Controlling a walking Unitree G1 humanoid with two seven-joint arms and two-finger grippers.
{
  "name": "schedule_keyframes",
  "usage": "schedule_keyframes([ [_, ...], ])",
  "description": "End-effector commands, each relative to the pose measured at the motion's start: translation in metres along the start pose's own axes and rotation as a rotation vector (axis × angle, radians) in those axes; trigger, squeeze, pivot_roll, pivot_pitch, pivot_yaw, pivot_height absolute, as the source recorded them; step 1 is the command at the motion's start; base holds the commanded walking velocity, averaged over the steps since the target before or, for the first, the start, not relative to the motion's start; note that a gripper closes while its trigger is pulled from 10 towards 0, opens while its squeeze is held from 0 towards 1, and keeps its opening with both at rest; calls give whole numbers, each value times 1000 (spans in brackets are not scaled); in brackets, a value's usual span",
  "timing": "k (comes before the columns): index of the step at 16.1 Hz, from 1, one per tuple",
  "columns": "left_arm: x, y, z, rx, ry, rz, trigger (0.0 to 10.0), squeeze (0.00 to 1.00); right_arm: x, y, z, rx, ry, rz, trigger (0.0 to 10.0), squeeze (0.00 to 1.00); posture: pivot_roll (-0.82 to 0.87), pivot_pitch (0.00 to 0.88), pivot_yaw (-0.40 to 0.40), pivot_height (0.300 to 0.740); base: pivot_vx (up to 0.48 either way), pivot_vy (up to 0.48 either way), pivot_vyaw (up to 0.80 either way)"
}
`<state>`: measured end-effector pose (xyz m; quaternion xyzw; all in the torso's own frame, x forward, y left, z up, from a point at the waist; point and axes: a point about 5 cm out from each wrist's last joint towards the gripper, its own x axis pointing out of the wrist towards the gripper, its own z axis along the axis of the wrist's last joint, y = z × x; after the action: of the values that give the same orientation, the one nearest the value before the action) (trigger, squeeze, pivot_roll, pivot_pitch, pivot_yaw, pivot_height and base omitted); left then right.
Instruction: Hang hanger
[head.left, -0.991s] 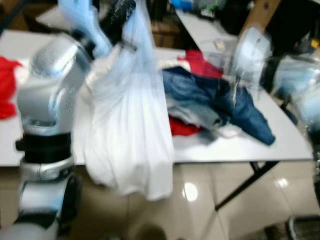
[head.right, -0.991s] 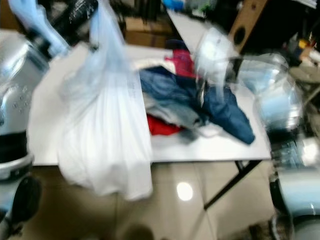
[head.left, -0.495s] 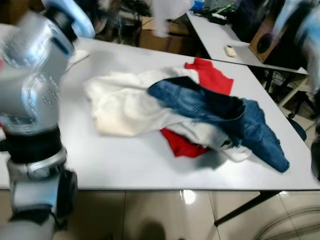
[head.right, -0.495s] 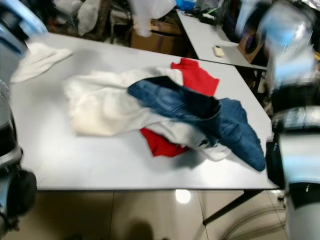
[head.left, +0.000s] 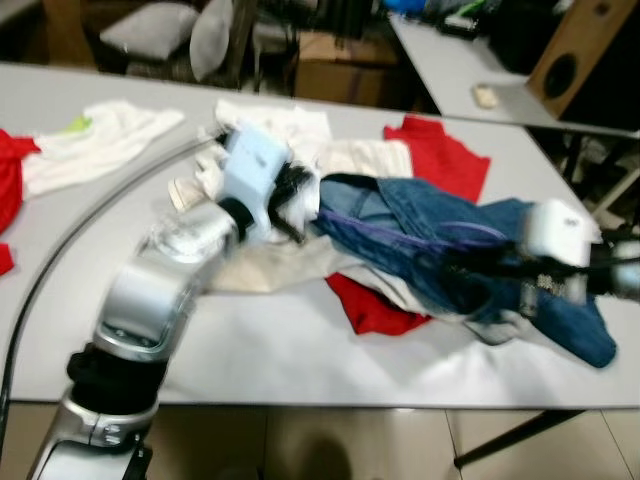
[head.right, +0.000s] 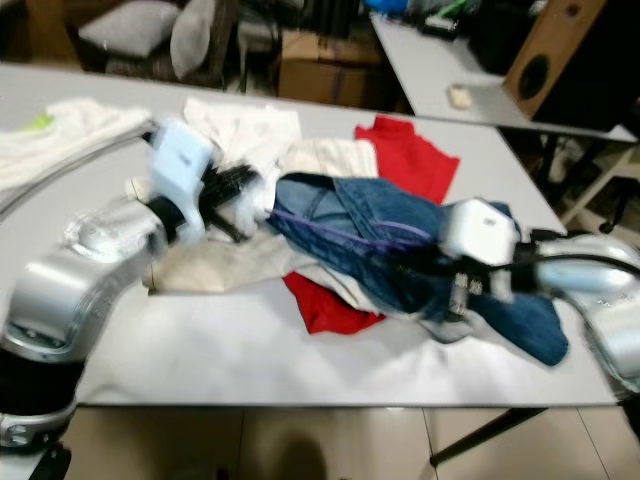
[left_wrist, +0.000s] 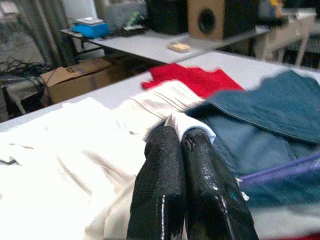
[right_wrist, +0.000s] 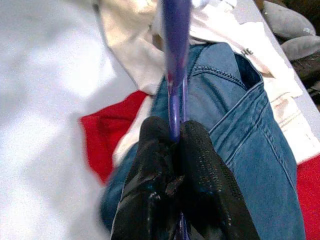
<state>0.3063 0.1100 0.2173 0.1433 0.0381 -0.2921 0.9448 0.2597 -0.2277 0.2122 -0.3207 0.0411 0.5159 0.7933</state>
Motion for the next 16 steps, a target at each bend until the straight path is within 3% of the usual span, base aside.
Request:
schedule_keyframes([
  [1, 3, -6, -13, 45, 66, -32, 10000, 0, -12, -4, 10, 11, -14, -28, 10000, 0, 44, 1, -63, 740, 0, 0, 0],
  [2, 0, -18, -31, 34, 132, -142, 10000, 0, -20, -5, 17, 21, -13, -67, 10000, 0, 40, 0, -58, 740, 0, 0, 0],
  [3, -4, -27, -43, 61, 177, -201, 10000, 1000, -24, -6, 21, 18, -10, -103, 10000, 0, 37, 1, -48, 740, 0, 0, 0],
  [7, -9, -22, -64, 115, 261, -144, 10000, 1000, -50, -15, 34, -12, 43, -210, 10000, 0, 35, 0, -29, 740, 0, 0, 0],
  [8, -11, -20, -67, 98, 267, -143, 10000, 1000, -67, -19, 41, -21, 62, -231, 10000, 0, 30, 0, -22, 740, 0, 0, 0],
  [9, -13, -20, -68, 91, 267, -157, 10000, 1000, -75, -21, 46, -25, 61, -248, 10000, 0, 29, 0, -20, 740, 0, 0, 0],
  [11, -23, -29, -58, 41, 212, -309, 10000, 1000, -94, -30, 56, -10, 28, -330, 10000, 0, 23, 0, -14, 740, 0, 0, 0],
  [13, -35, -28, -46, 58, 161, -409, 10000, 1000, -97, -29, 55, 5, 29, -345, 10000, 0, 21, 0, -16, 740, 0, 0, 0],
  [15, -51, -13, -26, 92, 83, -440, 10000, 1000, -86, -28, 53, 38, -21, -399, 10000, 0, 22, 0, -26, 740, 0, 0, 0],
  [16, -57, -1, -10, 63, 12, -399, 10000, 1000, -75, -30, 50, 71, -46, -457, 10000, 0, 24, 0, -26, 740, 0, 0, 0],
])
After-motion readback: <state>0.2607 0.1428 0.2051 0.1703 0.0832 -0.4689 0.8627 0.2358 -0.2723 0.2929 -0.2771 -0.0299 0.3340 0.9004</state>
